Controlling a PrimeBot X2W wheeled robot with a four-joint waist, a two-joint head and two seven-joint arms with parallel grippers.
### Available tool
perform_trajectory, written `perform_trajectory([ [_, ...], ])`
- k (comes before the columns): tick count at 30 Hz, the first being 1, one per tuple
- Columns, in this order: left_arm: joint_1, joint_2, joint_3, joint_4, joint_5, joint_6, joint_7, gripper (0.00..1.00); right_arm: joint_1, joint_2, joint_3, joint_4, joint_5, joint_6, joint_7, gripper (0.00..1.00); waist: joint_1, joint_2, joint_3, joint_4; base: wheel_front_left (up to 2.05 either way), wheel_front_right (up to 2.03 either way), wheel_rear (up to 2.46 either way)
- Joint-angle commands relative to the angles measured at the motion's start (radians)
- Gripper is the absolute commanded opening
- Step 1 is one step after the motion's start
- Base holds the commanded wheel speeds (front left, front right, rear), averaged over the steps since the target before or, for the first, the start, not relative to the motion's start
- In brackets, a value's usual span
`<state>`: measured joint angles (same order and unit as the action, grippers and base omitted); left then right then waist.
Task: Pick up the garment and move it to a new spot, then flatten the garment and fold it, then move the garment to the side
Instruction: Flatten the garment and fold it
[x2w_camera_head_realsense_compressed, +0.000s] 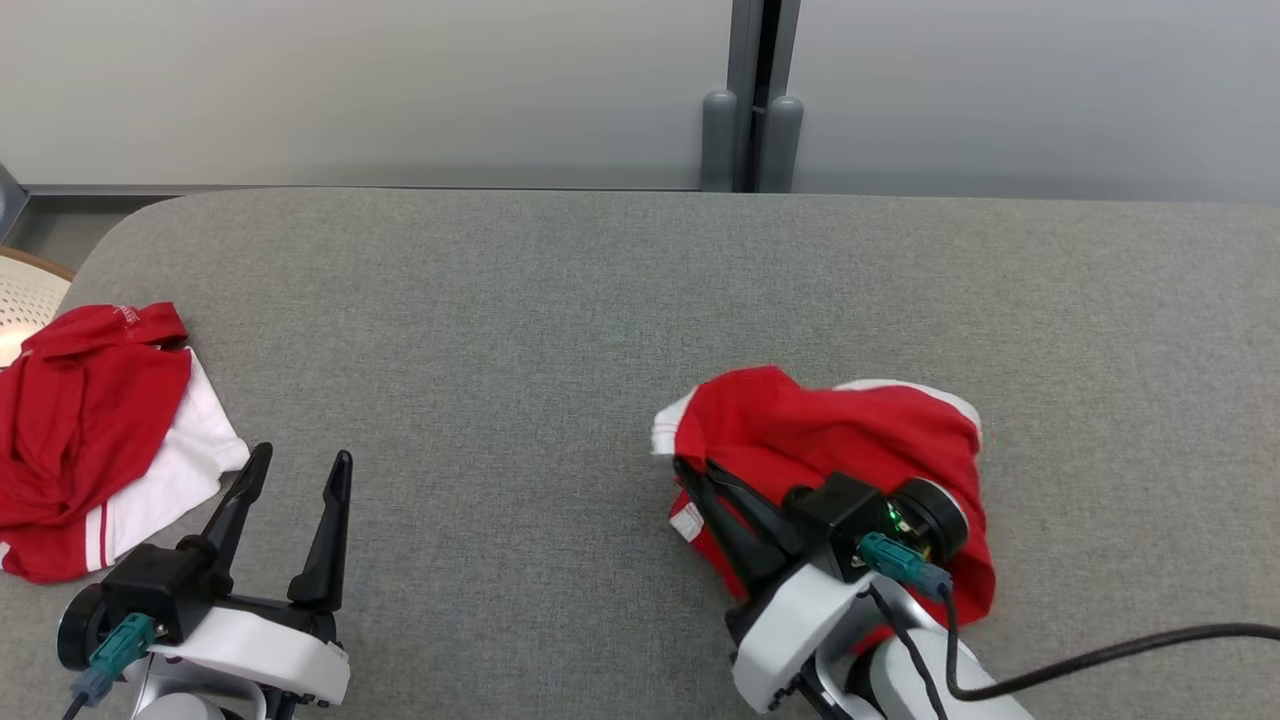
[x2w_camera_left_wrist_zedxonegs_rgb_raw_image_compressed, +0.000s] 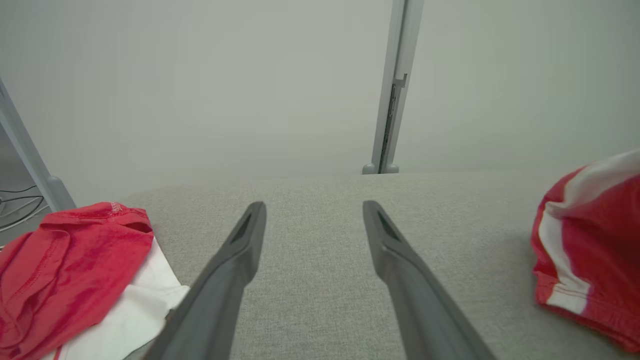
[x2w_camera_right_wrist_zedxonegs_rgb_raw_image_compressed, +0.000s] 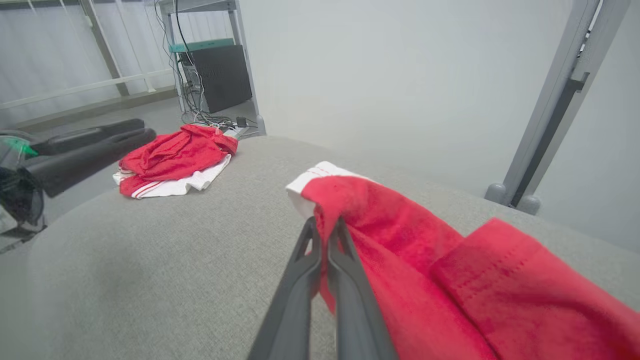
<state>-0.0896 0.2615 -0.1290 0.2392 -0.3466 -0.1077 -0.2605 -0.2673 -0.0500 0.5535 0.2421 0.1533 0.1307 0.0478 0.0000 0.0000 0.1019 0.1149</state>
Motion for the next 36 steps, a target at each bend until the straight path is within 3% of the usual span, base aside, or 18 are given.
perform_trajectory([
  [1,-0.016,-0.002,0.004,-0.002,0.004,-0.005,-0.006,1.00,-0.035,-0.001,0.032,-0.022,0.033,0.000,-0.027,0.00,0.0000,0.0000,0.000,-0.001,0.00,0.00,0.00],
  [8,-0.021,-0.013,-0.001,0.001,0.011,-0.010,-0.005,1.00,-0.166,-0.002,0.155,-0.098,0.162,0.000,-0.153,0.00,0.0000,0.0000,0.002,-0.002,0.00,0.00,0.00],
  [14,-0.022,-0.020,0.001,0.004,0.011,-0.013,-0.005,1.00,-0.245,-0.002,0.149,-0.140,0.208,0.000,-0.260,0.00,0.0000,0.0000,0.006,-0.009,0.00,0.00,0.00],
  [23,-0.023,-0.025,0.011,-0.001,0.012,-0.017,-0.005,1.00,-0.120,-0.002,-0.006,-0.071,0.182,0.000,-0.265,0.00,0.0000,0.0000,0.022,-0.038,0.00,0.00,0.00],
  [29,-0.034,-0.012,0.008,-0.008,0.007,-0.021,-0.005,1.00,0.076,-0.001,-0.211,0.015,0.102,0.000,-0.222,0.00,0.0000,0.0000,0.043,-0.057,0.00,0.00,0.00],
  [36,-0.039,-0.002,0.012,-0.010,0.002,-0.024,-0.006,1.00,0.179,-0.002,-0.406,0.090,0.069,0.000,-0.207,0.00,0.0000,0.0000,0.052,-0.068,0.00,0.00,0.00],
])
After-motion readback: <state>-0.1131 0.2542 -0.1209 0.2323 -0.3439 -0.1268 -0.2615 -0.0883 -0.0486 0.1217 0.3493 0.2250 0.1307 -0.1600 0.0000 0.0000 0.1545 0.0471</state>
